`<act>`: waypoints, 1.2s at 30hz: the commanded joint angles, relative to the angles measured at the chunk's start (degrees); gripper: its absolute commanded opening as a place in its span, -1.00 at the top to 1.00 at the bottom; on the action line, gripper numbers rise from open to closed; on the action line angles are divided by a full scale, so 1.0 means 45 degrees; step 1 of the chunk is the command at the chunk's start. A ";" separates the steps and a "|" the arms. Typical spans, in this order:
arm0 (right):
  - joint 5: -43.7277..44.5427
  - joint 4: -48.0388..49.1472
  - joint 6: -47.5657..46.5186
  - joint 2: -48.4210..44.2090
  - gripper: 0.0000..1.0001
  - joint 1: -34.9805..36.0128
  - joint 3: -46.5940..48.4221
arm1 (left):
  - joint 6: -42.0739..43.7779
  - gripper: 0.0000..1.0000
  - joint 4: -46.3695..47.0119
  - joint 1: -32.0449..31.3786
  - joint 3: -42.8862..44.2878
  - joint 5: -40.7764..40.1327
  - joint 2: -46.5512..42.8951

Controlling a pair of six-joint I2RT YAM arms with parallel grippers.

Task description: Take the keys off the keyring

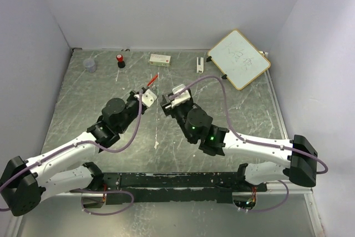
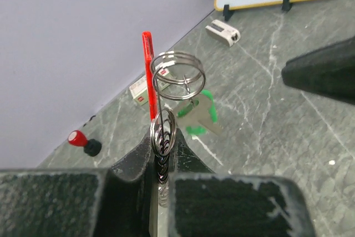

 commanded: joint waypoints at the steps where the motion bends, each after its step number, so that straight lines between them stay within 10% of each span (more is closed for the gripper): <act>1: 0.0234 0.2752 -0.0525 -0.0800 -0.20 -0.0223 -0.0966 | 0.1046 0.87 -0.1984 -0.0656 0.1376 -0.1531 0.0018; 5: -0.0993 0.5914 -0.1100 -0.1779 -0.50 -0.0531 -0.3052 | 0.1713 0.86 -0.3710 -0.1565 0.2671 -0.2711 0.0610; 14: -0.6434 0.7772 0.2692 -0.3692 -0.42 -0.4434 -0.6385 | 0.0932 0.86 -0.5309 -0.2868 0.3714 -0.3140 0.0285; 32: -1.1093 0.8522 0.4016 -0.2676 -0.41 -0.4511 -0.6345 | -0.1171 0.86 -0.6378 -0.2975 0.4619 -0.1029 -0.0948; 36: -1.1834 0.8568 0.4373 -0.1891 -0.05 -0.4645 -0.5786 | -0.1425 0.87 -0.6488 -0.2968 0.4543 -0.0577 -0.1142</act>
